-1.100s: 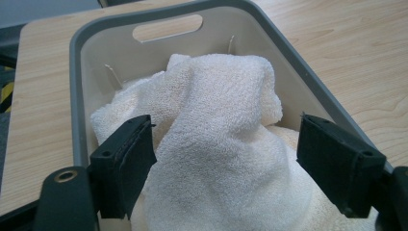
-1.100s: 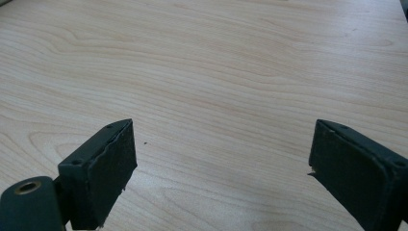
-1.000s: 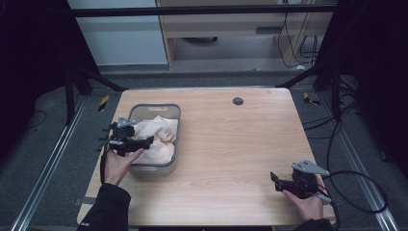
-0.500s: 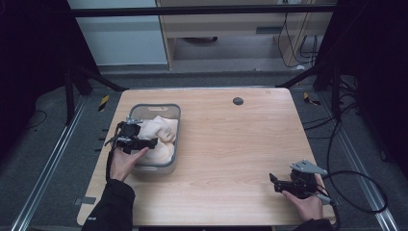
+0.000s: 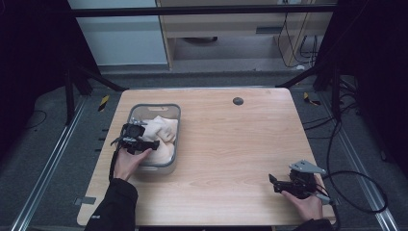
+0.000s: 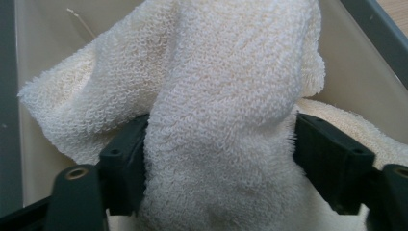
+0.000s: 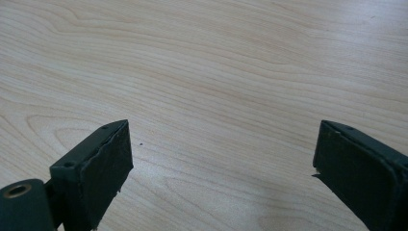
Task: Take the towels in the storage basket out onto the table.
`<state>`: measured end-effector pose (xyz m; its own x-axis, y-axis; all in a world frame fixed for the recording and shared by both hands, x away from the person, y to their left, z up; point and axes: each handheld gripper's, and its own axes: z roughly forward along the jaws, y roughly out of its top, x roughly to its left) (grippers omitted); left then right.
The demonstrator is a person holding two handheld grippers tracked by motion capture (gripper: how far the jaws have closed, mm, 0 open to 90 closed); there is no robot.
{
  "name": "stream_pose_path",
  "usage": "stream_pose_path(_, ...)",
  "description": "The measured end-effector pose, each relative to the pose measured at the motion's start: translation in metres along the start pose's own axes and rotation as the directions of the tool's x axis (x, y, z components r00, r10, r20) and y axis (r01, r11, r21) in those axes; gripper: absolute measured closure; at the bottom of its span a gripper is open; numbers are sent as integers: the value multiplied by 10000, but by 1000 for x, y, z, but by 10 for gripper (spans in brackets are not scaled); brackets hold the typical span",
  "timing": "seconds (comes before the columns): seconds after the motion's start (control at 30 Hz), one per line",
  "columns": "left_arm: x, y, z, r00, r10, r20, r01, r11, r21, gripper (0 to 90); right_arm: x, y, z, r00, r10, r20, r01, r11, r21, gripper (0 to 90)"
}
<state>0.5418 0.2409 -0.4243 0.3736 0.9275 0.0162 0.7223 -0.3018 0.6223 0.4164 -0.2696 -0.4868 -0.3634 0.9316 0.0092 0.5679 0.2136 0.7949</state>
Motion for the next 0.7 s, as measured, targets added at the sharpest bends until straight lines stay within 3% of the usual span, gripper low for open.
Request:
stream_pose_path(0.3, 2, -2, 0, 9995, -319, -74, 321, 9991, 284, 548, 0, 0, 0, 10000, -16, -15, 16, 10000, 28, 65)
stream_pose_path(0.43, 2, -3, 0, 9994, -326, -129, 330, 9990, 286, 607, 1, 0, 0, 10000, 48, -55, -47, 10000, 78, 65)
stream_pose_path(0.7, 3, -2, -12, 9997, -249, -41, 249, 9997, 15, 636, 0, 0, 1, 10000, -59, -54, 60, 9999, 132, 65)
